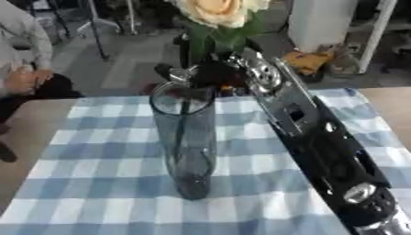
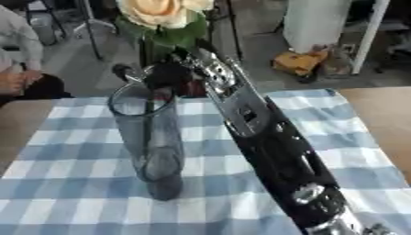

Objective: Arrange flowers into the vase.

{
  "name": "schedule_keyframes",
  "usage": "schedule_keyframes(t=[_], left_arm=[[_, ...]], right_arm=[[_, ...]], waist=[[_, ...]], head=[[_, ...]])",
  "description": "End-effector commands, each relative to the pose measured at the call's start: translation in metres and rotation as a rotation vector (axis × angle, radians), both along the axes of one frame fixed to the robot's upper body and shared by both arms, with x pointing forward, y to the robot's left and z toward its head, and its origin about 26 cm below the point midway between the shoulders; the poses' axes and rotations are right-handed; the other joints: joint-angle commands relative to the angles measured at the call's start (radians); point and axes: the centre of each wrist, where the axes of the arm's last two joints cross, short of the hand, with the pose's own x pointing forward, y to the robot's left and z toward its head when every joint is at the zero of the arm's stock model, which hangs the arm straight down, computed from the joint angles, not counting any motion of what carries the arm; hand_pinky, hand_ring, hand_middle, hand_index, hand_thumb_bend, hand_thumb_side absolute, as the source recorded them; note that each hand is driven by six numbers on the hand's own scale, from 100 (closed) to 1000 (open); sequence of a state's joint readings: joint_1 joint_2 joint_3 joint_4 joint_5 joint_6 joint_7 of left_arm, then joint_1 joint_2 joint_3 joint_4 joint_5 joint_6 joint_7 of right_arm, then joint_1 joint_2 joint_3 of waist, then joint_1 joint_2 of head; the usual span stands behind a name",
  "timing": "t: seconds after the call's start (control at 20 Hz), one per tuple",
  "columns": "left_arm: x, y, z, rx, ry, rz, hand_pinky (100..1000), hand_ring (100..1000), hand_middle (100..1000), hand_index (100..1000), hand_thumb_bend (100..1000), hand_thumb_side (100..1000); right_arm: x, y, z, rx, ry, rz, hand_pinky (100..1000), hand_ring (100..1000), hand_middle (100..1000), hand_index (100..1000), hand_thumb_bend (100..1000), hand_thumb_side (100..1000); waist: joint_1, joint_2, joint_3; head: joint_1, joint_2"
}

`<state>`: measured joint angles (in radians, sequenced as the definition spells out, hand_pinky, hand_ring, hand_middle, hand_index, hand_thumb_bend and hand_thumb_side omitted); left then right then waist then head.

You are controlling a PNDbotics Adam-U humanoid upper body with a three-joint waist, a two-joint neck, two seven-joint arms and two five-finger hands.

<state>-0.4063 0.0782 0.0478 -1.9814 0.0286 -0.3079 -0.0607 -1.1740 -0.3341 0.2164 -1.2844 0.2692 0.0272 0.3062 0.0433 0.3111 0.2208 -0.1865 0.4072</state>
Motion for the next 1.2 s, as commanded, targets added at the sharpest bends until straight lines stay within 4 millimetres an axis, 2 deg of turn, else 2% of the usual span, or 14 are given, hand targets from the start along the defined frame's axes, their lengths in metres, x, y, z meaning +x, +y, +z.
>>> schedule_keyframes(t=[0.05, 0.15, 0.2, 0.5, 0.9, 1.2], left_arm=[[-0.0029, 0.0012, 0.0066, 0.003, -0.025, -0.001, 392, 610, 717, 819, 100, 1000], [-0.0029, 0.0013, 0.0065, 0.004, -0.025, 0.0, 392, 610, 717, 819, 100, 1000], [-0.0029, 0.0014, 0.0063, 0.004, -0.024, 0.0, 392, 610, 717, 819, 100, 1000], [-0.003, 0.0014, 0.0061, 0.006, -0.022, 0.0, 392, 610, 718, 819, 100, 1000], [-0.0029, 0.0009, 0.0068, 0.007, -0.025, -0.001, 391, 610, 718, 819, 100, 1000], [-0.0027, 0.0006, 0.0075, 0.007, -0.027, -0.003, 391, 611, 718, 819, 100, 1000]], right_arm=[[-0.0064, -0.0037, 0.0141, -0.017, -0.052, 0.001, 691, 897, 100, 427, 433, 325], [-0.0074, -0.0038, 0.0148, -0.032, -0.061, 0.007, 721, 913, 100, 453, 432, 323], [-0.008, -0.0037, 0.0152, -0.044, -0.067, 0.011, 748, 934, 100, 487, 434, 359], [-0.0103, -0.0053, 0.0172, -0.1, -0.088, 0.037, 782, 972, 131, 574, 441, 432], [-0.0113, -0.0081, 0.0172, -0.142, -0.094, 0.071, 814, 1000, 182, 655, 459, 558], [-0.0112, -0.0097, 0.0173, -0.156, -0.099, 0.089, 827, 1000, 201, 681, 474, 659]], waist=[[0.002, -0.025, -0.001], [0.001, -0.025, -0.001], [0.001, -0.025, -0.002], [0.001, -0.027, -0.005], [0.001, -0.026, -0.009], [0.0, -0.025, -0.01]], head=[[0.002, -0.013], [0.001, -0.013], [0.001, -0.013], [0.002, -0.016], [0.003, -0.018], [0.004, -0.02]])
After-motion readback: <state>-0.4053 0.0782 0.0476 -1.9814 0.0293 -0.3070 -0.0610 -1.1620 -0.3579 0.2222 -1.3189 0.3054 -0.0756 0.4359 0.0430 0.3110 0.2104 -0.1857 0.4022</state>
